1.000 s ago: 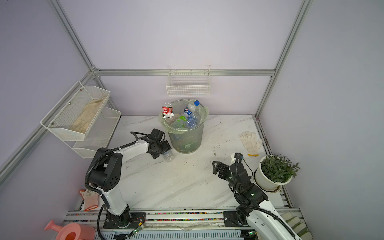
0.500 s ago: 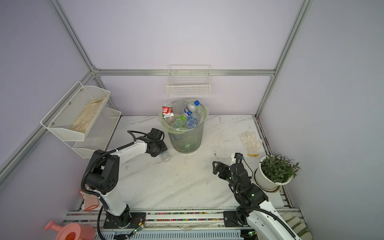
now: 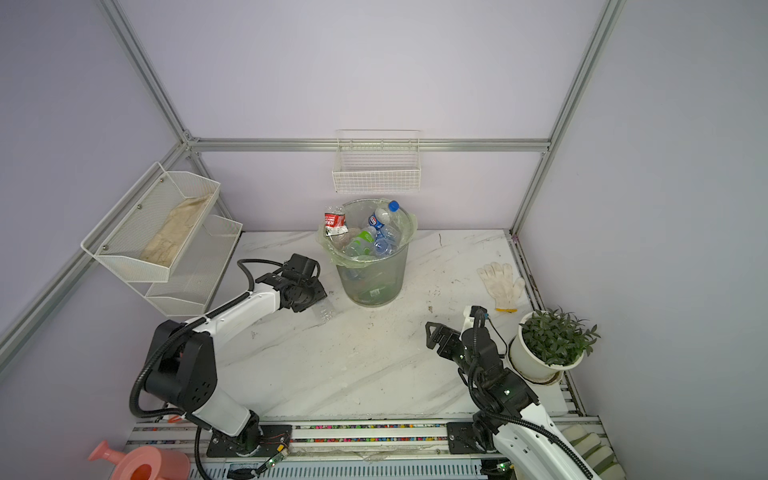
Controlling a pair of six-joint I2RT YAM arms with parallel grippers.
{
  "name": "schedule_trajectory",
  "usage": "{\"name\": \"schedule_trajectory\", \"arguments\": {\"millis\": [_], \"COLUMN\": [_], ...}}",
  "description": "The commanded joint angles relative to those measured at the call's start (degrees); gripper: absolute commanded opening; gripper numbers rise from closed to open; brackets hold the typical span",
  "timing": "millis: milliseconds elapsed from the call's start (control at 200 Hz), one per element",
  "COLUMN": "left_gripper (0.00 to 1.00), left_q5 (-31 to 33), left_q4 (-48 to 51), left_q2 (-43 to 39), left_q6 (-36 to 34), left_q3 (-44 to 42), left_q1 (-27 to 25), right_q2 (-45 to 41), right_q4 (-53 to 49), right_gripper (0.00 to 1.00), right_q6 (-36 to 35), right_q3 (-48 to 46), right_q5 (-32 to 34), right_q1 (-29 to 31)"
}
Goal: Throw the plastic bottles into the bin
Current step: 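Close the left gripper on the blue-labelled water bottle, then lift the water bottle with the left gripper and carry it over the bin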
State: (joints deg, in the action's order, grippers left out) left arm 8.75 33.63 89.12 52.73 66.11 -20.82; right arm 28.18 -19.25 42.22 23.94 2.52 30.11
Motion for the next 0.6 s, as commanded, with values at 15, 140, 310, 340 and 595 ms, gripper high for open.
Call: {"name": "schedule_trajectory", "arguments": {"millis": [15, 140, 310, 340, 595], "left_gripper": [0.23, 0.20, 0.18, 0.18, 0.22], "left_q5": [2.5, 4.9, 7.4, 7.7, 1.9], "left_q4": [0.0, -0.6, -4.6, -6.0, -30.5], "left_q2": [-9.0, -17.2, -27.9, -29.5, -41.6], "left_q6": [-1.4, -1.5, -3.9, -4.8, -23.6], "left_q3": [1.8, 3.0, 4.3, 4.7, 3.7], "left_q1": [-0.3, -0.5, -1.2, -1.5, -8.5], "right_q2": [-0.1, -0.1, -0.6, -0.8, -1.1], "right_q4": [-1.1, -0.8, -0.9, -0.9, -1.1], "right_gripper": [0.97, 0.97, 0.97, 0.97, 0.97], "right_q6": [0.9, 1.0, 1.1, 1.1, 1.3], "right_q3": [-0.5, -0.7, -0.8, -0.9, -1.0], "right_q5": [0.4, 0.3, 0.0, 0.0, -0.1], "right_q1": [-0.1, -0.1, -0.1, -0.1, -0.1]}}
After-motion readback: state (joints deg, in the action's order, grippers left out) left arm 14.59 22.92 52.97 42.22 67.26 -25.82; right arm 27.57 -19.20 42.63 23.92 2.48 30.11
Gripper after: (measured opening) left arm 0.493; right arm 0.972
